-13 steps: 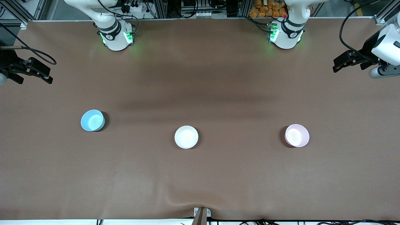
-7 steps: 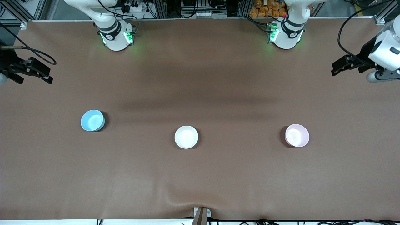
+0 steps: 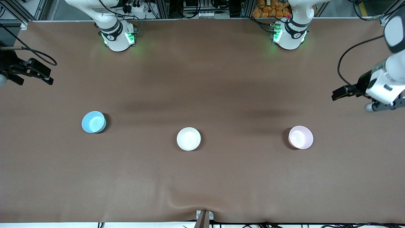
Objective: Stack pink and blue bowls on white bowl
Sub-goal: 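Move the left gripper down over the pink bowl's rim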
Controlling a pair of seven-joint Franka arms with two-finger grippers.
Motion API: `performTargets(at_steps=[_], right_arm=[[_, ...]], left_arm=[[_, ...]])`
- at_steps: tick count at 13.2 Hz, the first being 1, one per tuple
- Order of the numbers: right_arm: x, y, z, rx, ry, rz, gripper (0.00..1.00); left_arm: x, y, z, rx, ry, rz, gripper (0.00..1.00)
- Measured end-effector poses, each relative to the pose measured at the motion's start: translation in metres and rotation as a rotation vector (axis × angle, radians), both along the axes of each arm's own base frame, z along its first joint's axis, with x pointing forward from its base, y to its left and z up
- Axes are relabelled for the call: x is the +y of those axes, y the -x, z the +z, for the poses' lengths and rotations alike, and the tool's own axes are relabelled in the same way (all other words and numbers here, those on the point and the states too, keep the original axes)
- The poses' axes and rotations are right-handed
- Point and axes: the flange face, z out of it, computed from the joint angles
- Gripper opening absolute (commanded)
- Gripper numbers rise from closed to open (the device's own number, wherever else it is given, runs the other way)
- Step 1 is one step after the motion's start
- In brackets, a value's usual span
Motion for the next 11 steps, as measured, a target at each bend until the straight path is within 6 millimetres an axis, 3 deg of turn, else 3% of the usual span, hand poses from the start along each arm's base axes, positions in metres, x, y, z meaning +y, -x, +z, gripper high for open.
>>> performTargets(at_steps=[4, 7, 11], right_arm=[[0.0, 0.0, 0.0, 0.0, 0.0, 0.0, 1.0], [0.0, 0.0, 0.0, 0.0, 0.0, 0.0, 1.0], [0.0, 0.0, 0.0, 0.0, 0.0, 0.0, 1.0]], left_arm=[[0.012, -0.025, -0.071, -0.014, 0.024, 0.02, 1.0], [0.012, -0.03, -0.129, -0.059, 0.036, 0.027, 1.0], [0.012, -0.038, -0.182, -0.085, 0.053, 0.035, 1.0]])
